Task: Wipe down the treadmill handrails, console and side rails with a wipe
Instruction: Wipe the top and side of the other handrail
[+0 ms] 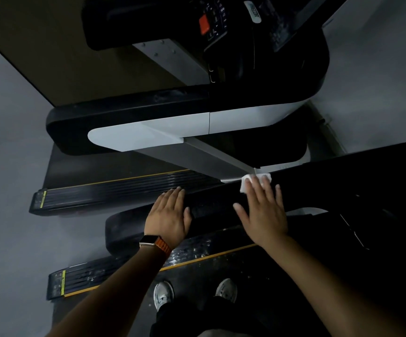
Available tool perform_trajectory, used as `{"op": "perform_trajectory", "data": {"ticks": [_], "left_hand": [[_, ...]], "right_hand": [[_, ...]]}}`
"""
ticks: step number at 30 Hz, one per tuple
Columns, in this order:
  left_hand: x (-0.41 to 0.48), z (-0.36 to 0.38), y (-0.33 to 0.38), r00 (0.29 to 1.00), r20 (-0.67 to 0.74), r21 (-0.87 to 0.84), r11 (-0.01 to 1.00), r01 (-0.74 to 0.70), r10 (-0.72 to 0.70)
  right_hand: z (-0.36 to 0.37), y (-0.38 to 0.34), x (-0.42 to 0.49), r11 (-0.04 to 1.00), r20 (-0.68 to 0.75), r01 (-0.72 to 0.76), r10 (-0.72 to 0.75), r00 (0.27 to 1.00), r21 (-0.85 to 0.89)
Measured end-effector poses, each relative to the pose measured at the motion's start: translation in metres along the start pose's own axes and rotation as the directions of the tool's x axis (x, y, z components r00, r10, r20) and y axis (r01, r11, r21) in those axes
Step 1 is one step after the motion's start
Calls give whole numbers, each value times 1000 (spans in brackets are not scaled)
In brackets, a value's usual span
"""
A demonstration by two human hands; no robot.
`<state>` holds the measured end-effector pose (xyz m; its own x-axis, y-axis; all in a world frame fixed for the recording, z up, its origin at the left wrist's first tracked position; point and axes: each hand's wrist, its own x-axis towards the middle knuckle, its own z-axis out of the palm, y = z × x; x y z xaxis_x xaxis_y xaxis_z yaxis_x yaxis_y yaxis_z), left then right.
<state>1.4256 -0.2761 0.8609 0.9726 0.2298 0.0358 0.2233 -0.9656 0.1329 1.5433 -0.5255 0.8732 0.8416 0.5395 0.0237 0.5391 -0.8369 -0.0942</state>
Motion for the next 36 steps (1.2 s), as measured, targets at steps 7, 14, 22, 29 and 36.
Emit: {"op": "perform_trajectory", "data": {"ticks": [7, 14, 22, 29, 36], "left_hand": [[0, 1, 0, 1000, -1, -4, 1000, 6, -6], [-1, -1, 0, 1000, 2, -5, 1000, 8, -8], [-1, -1, 1, 1000, 10, -1, 1000, 7, -7], [-1, -2, 2, 1000, 7, -6, 1000, 11, -11], [-1, -1, 1, 1000, 19, 1, 1000, 8, -8]], "right_hand": [[-3, 24, -11, 998, -8, 26, -27, 1000, -60], [12, 20, -36, 950, 4, 280, -283, 959, -138], [11, 22, -41, 969, 8, 229, -229, 973, -94], [1, 23, -12, 999, 16, 40, -40, 999, -18], [-12, 49, 13, 998, -15, -67, 67, 998, 17]]}}
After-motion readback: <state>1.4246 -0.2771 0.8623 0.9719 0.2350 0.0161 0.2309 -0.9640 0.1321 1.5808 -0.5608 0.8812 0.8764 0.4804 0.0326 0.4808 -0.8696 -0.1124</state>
